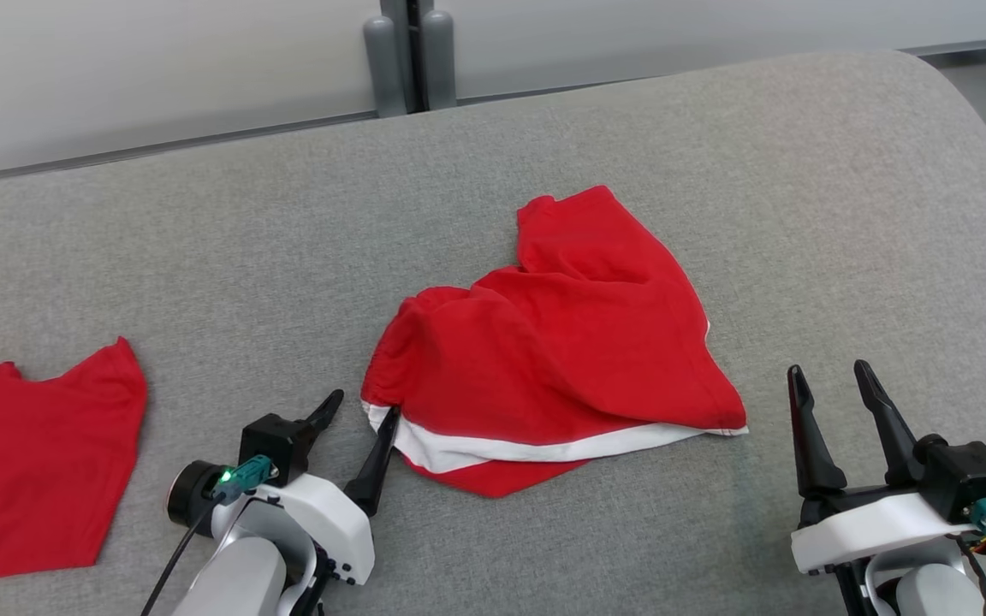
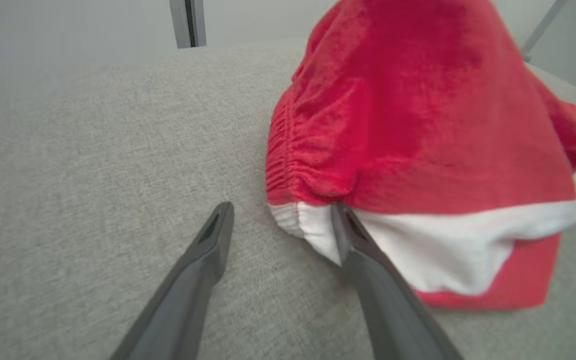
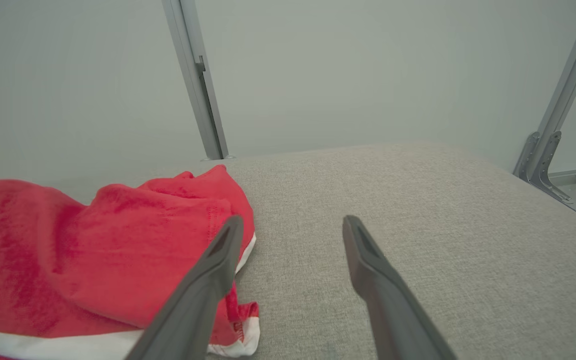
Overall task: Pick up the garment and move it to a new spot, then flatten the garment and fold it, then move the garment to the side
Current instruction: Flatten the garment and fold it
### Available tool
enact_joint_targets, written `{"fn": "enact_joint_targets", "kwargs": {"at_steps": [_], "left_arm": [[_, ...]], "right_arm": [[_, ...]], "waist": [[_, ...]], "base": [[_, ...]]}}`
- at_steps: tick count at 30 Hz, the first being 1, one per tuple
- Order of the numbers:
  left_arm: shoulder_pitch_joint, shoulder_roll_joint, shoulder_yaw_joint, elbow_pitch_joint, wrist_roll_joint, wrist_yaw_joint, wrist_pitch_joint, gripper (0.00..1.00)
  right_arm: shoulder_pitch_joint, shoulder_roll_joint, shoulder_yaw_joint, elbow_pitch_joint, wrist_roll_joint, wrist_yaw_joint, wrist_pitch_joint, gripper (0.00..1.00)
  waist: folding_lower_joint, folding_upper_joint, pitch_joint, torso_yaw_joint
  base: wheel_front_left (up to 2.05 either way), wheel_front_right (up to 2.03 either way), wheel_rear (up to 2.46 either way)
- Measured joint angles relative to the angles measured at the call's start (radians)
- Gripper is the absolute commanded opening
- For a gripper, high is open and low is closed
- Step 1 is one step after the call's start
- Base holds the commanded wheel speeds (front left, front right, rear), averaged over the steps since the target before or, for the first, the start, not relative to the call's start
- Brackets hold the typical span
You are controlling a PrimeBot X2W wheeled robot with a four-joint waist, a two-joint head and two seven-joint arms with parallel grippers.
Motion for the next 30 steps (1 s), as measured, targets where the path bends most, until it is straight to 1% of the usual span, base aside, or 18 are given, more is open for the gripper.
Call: {"fn": "enact_joint_targets", "kwargs": {"at_steps": [3,11,12,14,17,21,26,30], "left_arm": [[-0.028,0.009,-0.033,0.031,-0.017,0.000,0.000,1.00],[-0.073,0.014,-0.062,0.079,-0.023,0.000,0.000,1.00],[-0.074,0.014,-0.067,0.080,-0.024,0.000,-0.001,0.62],[-0.075,0.015,-0.074,0.074,-0.032,0.000,0.000,0.00],[-0.074,0.019,-0.075,0.049,-0.040,0.000,0.000,0.00],[-0.059,0.035,-0.048,-0.021,-0.045,0.000,0.000,0.00],[-0.034,0.038,-0.032,-0.067,-0.033,0.000,0.000,0.00],[-0.027,0.037,-0.030,-0.077,-0.026,0.000,0.000,0.00]], "right_arm": [[-0.005,0.001,-0.004,0.001,0.000,0.000,0.000,1.00],[-0.010,0.006,-0.013,0.004,-0.007,0.000,0.000,1.00],[-0.010,0.007,-0.014,0.006,-0.007,0.000,0.000,1.00],[-0.010,0.009,-0.012,0.015,-0.007,0.000,0.000,1.00],[-0.010,0.010,0.004,0.040,-0.001,0.000,0.000,1.00],[-0.010,0.004,0.067,0.091,0.021,0.000,0.023,1.00],[-0.018,-0.026,0.135,0.152,0.006,0.000,0.054,1.00],[-0.031,-0.039,0.179,0.190,-0.001,0.000,0.057,1.00]], "waist": [[0.0000,0.0000,0.011,-0.012],[0.0001,0.0000,0.027,-0.021],[0.0001,0.0000,0.028,-0.020],[0.0000,0.0000,0.027,-0.017],[0.0000,0.0000,0.023,-0.011],[0.0000,0.0000,0.010,0.004],[0.0000,0.0000,-0.002,0.024],[0.0000,0.0000,-0.005,0.041]], "base": [[0.00,0.00,0.00],[0.00,0.00,0.00],[0.00,0.00,0.00],[0.00,0.00,0.00],[0.00,0.00,0.00],[0.00,0.00,0.00],[0.00,0.00,0.00],[0.00,0.00,0.00]]}}
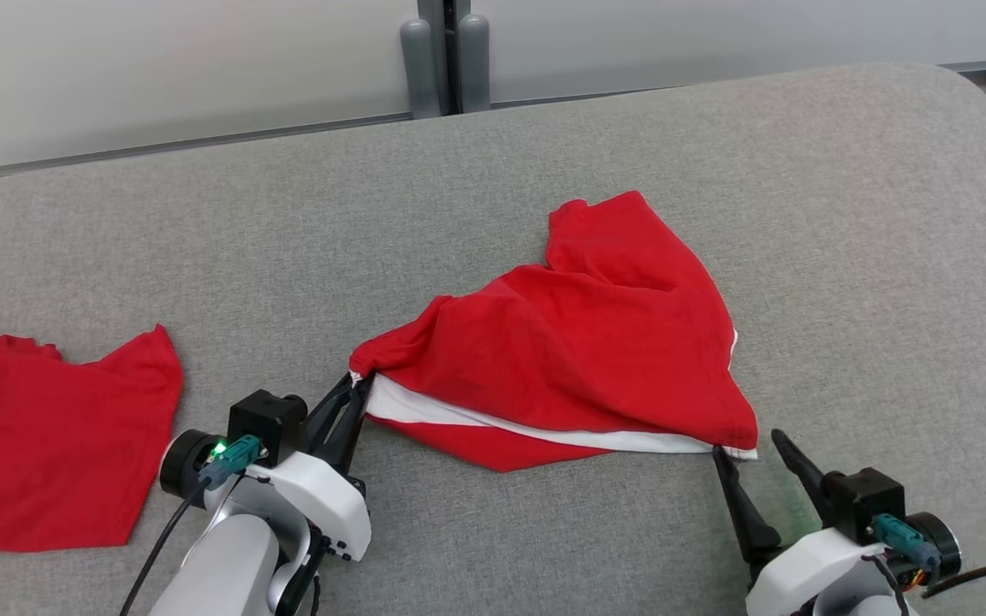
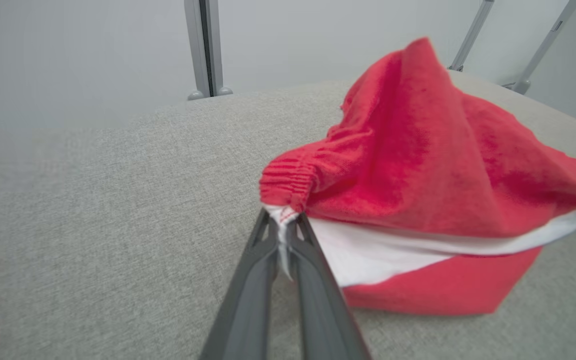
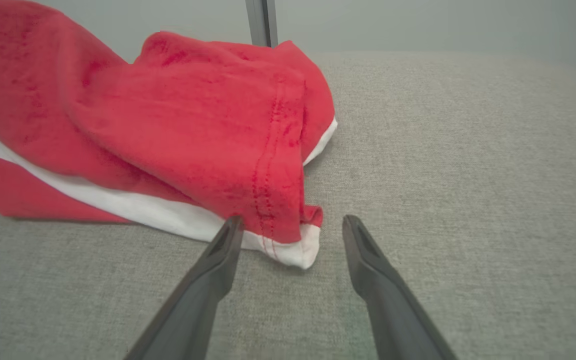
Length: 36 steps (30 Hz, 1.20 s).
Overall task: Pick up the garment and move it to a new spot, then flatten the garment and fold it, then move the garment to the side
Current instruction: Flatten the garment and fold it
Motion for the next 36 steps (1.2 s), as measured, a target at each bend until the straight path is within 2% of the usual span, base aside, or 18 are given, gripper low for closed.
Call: {"fn": "enact_joint_targets", "kwargs": {"at_steps": [13,14,15,16,23,27,32,36], "left_arm": [[0.018,-0.008,0.001,-0.010,0.012,0.000,0.000,0.00],[0.019,-0.008,0.001,-0.010,0.012,0.000,0.000,0.00],[0.019,-0.009,0.002,-0.010,0.012,0.000,0.000,0.00],[0.019,-0.009,0.002,-0.011,0.012,0.000,0.000,0.00],[0.023,-0.008,0.002,-0.011,0.013,0.000,0.000,0.00],[0.023,0.007,-0.002,-0.016,0.015,0.000,0.000,0.00],[0.019,0.032,-0.002,-0.059,0.015,0.000,0.000,0.00],[0.002,0.065,-0.010,-0.098,0.002,0.000,0.002,0.00]], "right_arm": [[-0.032,-0.023,0.100,0.078,0.042,0.000,0.005,1.00],[-0.034,-0.023,0.107,0.083,0.047,0.000,0.005,0.71],[-0.036,-0.024,0.114,0.085,0.051,0.000,0.005,0.24],[-0.036,-0.025,0.120,0.087,0.056,0.000,0.005,0.00],[-0.046,-0.043,0.151,0.088,0.104,0.000,0.004,0.00],[-0.049,-0.072,0.180,0.028,0.183,0.000,0.005,0.00],[-0.066,-0.142,0.268,-0.151,0.378,0.000,0.044,0.00],[-0.111,-0.225,0.279,-0.286,0.541,0.000,0.077,0.00]], "waist": [[0.0000,0.0000,-0.012,0.013],[0.0000,0.0000,-0.013,0.013],[0.0000,0.0000,-0.015,0.013],[0.0000,0.0000,-0.016,0.013],[0.0000,0.0000,-0.024,0.017],[0.0000,0.0000,-0.034,0.020],[0.0000,0.0000,-0.059,0.020],[0.0000,0.0000,-0.090,0.019]], "base": [[0.00,0.00,0.00],[0.00,0.00,0.00],[0.00,0.00,0.00],[0.00,0.00,0.00],[0.00,0.00,0.00],[0.00,0.00,0.00],[0.00,0.00,0.00],[0.00,0.00,0.00]]}}
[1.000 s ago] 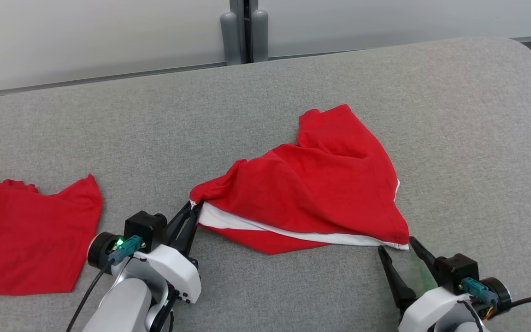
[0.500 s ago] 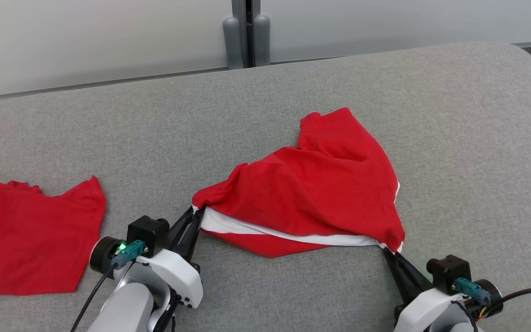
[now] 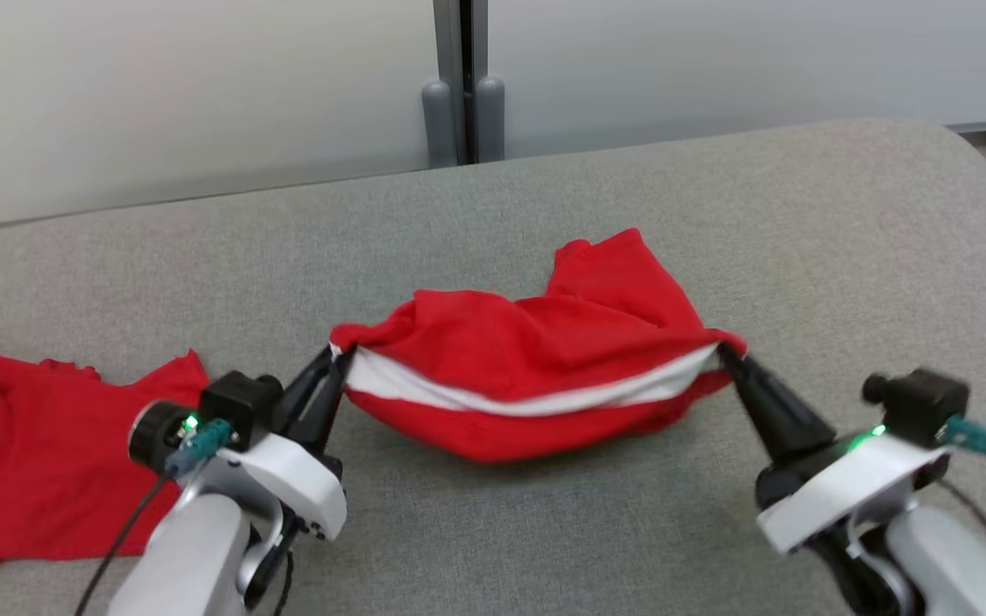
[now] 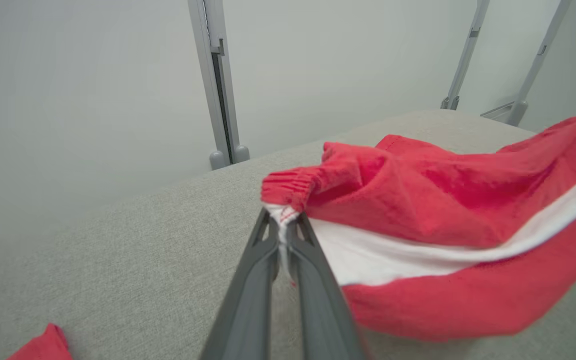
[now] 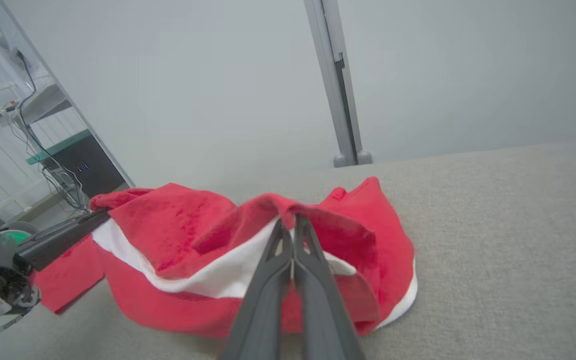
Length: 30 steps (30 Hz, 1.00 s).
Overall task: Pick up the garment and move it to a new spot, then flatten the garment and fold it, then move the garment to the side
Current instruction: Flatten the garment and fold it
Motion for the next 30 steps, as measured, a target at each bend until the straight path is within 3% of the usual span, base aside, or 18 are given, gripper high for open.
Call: {"fn": "enact_joint_targets", "kwargs": {"at_steps": [5,11,20,30], "left_arm": [[-0.047,0.041,-0.008,-0.088,-0.046,0.000,0.052,0.00],[-0.104,0.068,0.047,-0.252,-0.132,0.003,0.120,0.00],[-0.128,0.074,0.132,-0.493,-0.201,0.076,0.175,0.00],[-0.078,0.068,0.157,-0.677,-0.250,0.134,0.233,0.00]], "right_arm": [[-0.072,-0.063,-0.027,-0.084,0.110,0.000,0.018,0.00],[-0.177,-0.076,-0.103,-0.107,0.095,0.000,0.003,0.00],[-0.253,-0.026,-0.238,-0.172,-0.094,0.000,0.022,0.00],[-0.180,0.042,-0.370,-0.313,-0.231,0.000,0.137,0.00]], "waist": [[0.0000,0.0000,-0.048,-0.001],[0.0000,0.0000,-0.103,0.001],[0.0000,0.0000,-0.140,0.005],[0.0000,0.0000,-0.145,0.003]], "base": [[0.00,0.00,0.00],[0.00,0.00,0.00],[0.00,0.00,0.00],[0.00,0.00,0.00]]}}
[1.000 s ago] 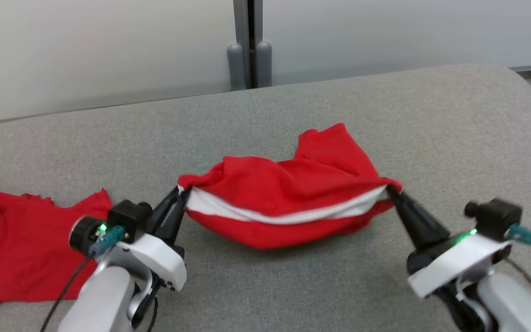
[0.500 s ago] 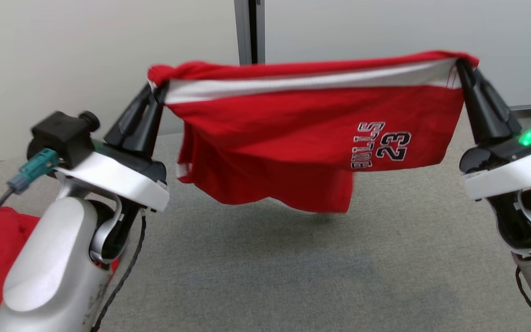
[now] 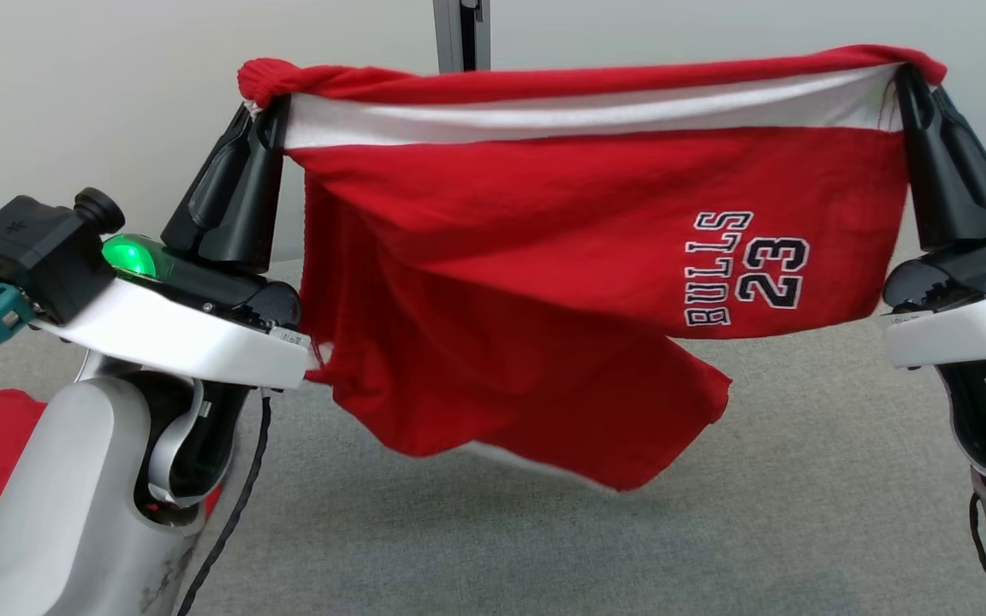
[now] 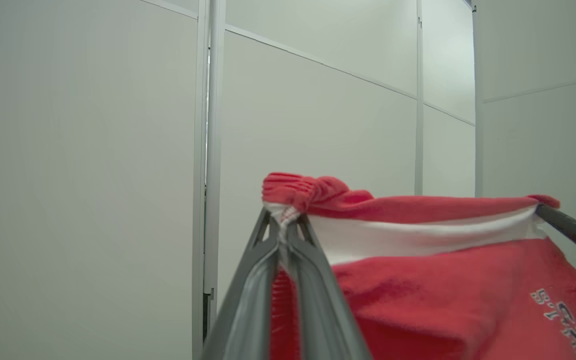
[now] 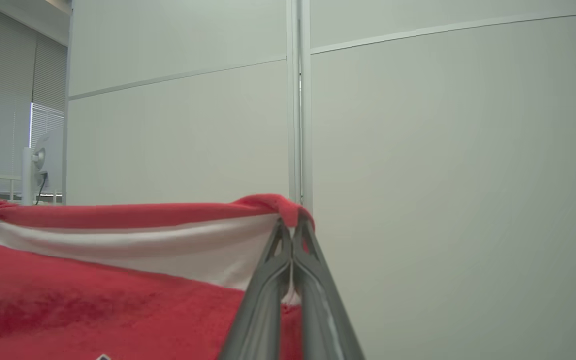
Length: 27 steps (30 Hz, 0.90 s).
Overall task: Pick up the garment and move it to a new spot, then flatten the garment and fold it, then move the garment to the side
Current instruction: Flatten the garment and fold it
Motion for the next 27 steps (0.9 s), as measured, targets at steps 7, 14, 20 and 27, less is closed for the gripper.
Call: {"fn": "enact_joint_targets", "kwargs": {"at_steps": [7,14,20,27], "left_arm": [[0.005,-0.004,0.004,-0.014,-0.041,0.015,0.062,0.00],[-0.166,-0.012,0.008,0.077,-0.066,0.026,0.136,0.00],[-0.535,-0.029,0.014,0.306,-0.036,0.002,0.153,0.00],[-0.933,-0.065,0.038,0.593,0.009,-0.022,0.036,0.00]], "right_arm": [[0.007,0.005,0.000,-0.018,-0.018,0.000,0.070,0.00],[-0.160,-0.024,0.018,0.039,-0.018,0.000,0.105,0.00],[-0.537,-0.056,0.069,0.225,-0.070,0.000,0.039,0.00],[-0.875,0.023,0.057,0.484,-0.105,0.001,-0.146,0.00]], "waist": [[0.0000,0.0000,0.040,-0.015],[0.0000,0.0000,0.148,-0.027],[0.0000,0.0000,0.321,-0.036],[0.0000,0.0000,0.500,-0.051]], "base": [[0.00,0.00,0.00],[0.00,0.00,0.00],[0.00,0.00,0.00],[0.00,0.00,0.00]]}}
